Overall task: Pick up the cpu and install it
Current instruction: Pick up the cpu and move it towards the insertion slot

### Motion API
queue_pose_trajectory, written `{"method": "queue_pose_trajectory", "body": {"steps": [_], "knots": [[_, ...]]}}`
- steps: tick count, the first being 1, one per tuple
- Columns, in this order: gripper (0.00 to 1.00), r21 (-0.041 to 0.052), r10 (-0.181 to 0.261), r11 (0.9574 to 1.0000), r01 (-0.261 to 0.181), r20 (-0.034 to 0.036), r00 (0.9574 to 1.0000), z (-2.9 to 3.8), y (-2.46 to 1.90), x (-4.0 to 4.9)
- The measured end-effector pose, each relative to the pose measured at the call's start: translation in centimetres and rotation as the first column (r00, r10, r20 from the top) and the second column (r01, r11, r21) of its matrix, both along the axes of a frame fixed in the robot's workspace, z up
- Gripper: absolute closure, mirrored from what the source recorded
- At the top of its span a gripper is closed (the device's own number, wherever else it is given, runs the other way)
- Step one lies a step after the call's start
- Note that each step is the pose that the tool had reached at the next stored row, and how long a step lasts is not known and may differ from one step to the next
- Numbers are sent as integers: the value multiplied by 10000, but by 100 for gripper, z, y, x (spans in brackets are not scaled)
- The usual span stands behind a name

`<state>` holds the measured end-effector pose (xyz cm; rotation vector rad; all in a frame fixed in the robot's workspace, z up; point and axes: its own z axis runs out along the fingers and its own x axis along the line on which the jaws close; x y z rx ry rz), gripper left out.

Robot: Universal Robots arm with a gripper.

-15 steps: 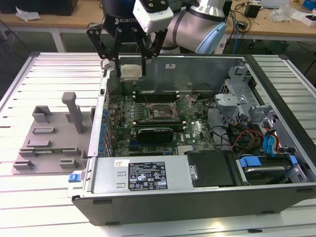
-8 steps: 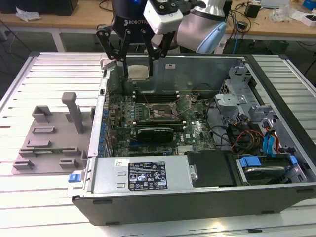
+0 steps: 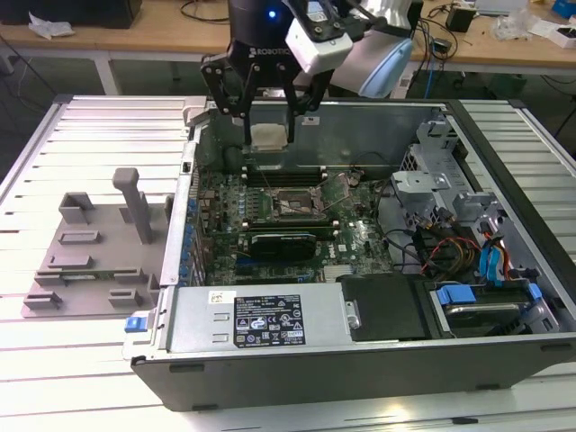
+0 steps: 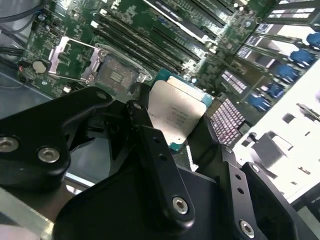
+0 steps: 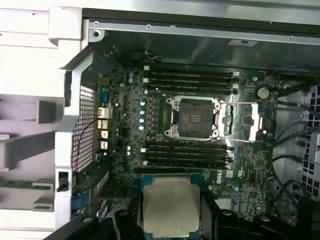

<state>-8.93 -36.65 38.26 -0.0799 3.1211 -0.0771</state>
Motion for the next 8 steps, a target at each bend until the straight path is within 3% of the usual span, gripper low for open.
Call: {"method": "queue_pose_trajectory", "body": {"steps": [8], "knots": [[45, -10, -1, 10000, 1, -19, 10000, -92, 44, 202]]}}
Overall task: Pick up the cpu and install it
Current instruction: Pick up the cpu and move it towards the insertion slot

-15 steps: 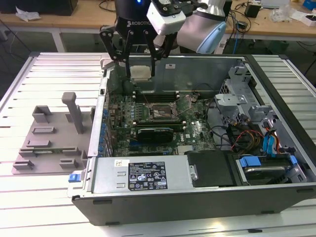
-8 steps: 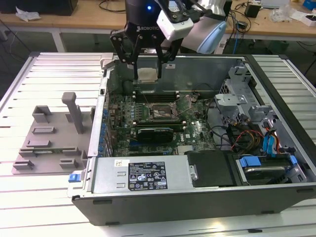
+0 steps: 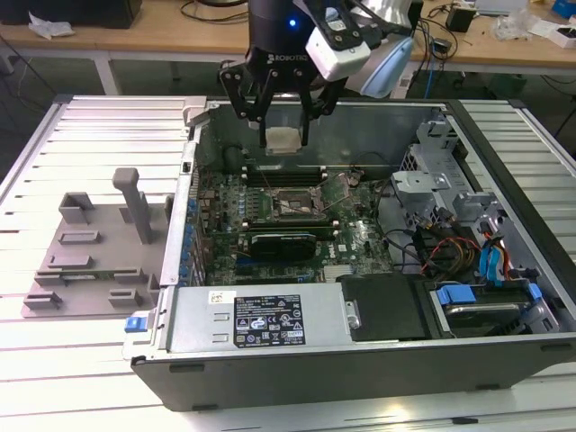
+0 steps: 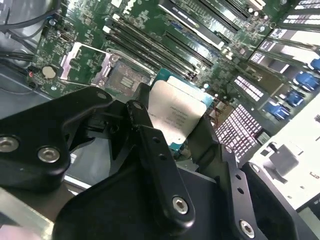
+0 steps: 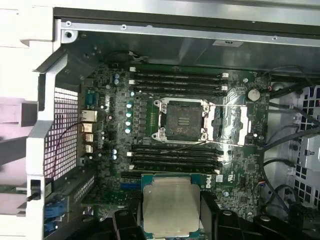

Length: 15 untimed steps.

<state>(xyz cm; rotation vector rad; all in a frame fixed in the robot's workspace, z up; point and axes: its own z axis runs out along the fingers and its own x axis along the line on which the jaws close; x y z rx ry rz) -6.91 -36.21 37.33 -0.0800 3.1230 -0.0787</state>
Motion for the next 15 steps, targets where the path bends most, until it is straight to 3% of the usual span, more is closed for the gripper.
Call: {"method": "queue_pose_trajectory", "body": {"steps": [10, 15], "knots": [[45, -2, 0, 10000, 0, -23, 10000, -115, 32, 188], [45, 0, 0, 10000, 0, -29, 10000, -259, 70, 237]]}}
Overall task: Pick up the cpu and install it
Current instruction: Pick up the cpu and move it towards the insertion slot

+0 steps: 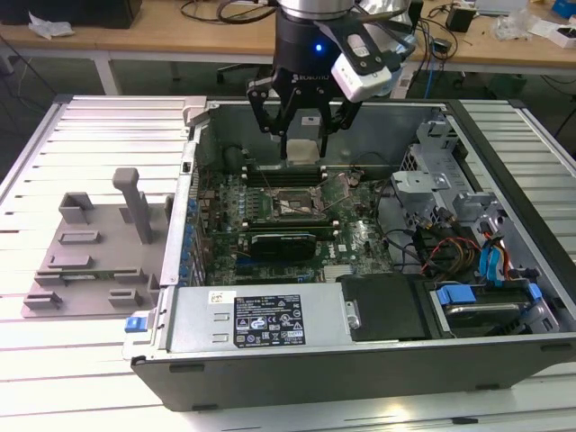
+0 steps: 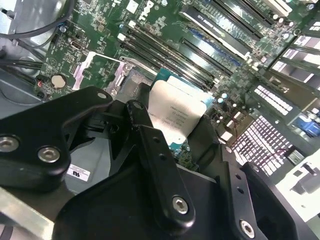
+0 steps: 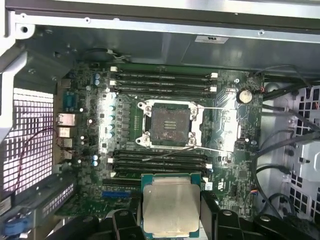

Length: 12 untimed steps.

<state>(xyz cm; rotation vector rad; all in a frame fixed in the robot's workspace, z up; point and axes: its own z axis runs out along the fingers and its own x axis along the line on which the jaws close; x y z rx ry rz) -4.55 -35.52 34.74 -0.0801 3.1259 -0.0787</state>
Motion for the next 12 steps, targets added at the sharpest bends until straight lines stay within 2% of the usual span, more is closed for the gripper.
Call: {"method": "queue_pose_trajectory", "body": {"steps": [2, 7, 9, 12], "knots": [[45, -1, 1, 10000, -1, -3, 10000, -52, 29, 17], [45, -1, 0, 10000, 0, -15, 10000, -129, 90, 73], [45, -1, 1, 10000, -1, -21, 10000, -194, 142, 106], [45, 0, 0, 10000, 0, -27, 10000, -263, 190, 129]]}}
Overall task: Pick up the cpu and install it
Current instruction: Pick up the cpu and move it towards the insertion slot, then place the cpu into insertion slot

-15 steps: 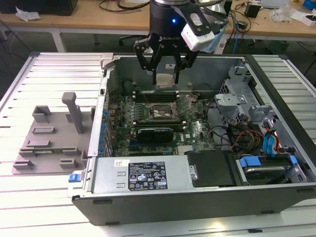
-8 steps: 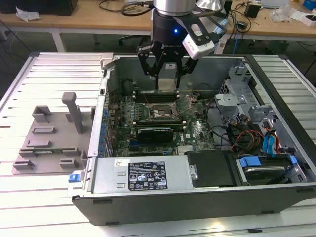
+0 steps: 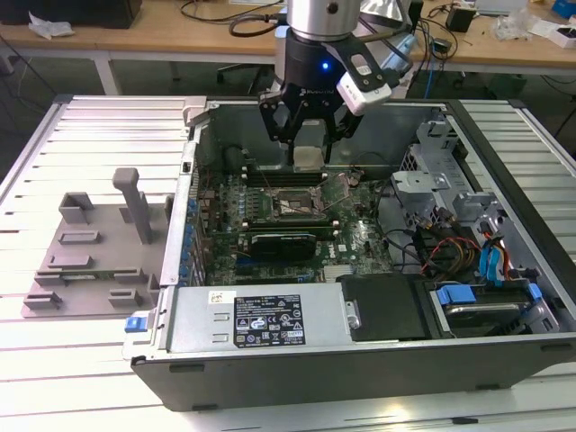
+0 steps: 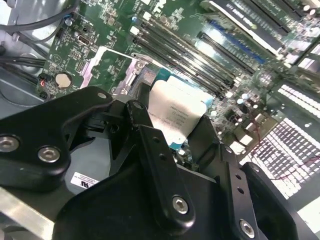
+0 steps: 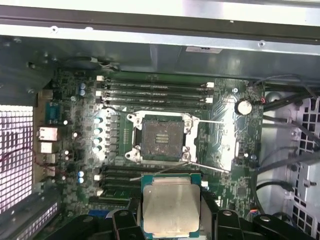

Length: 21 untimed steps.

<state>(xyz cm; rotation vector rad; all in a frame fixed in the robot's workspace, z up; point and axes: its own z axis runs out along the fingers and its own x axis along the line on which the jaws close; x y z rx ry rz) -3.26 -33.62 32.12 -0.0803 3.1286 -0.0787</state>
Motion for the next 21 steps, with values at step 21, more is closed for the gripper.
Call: {"method": "queue_pose_trajectory", "body": {"steps": [21], "knots": [[45, -6, -436, 9990, 436, -1, 9990, -42, 25, 15]]}}
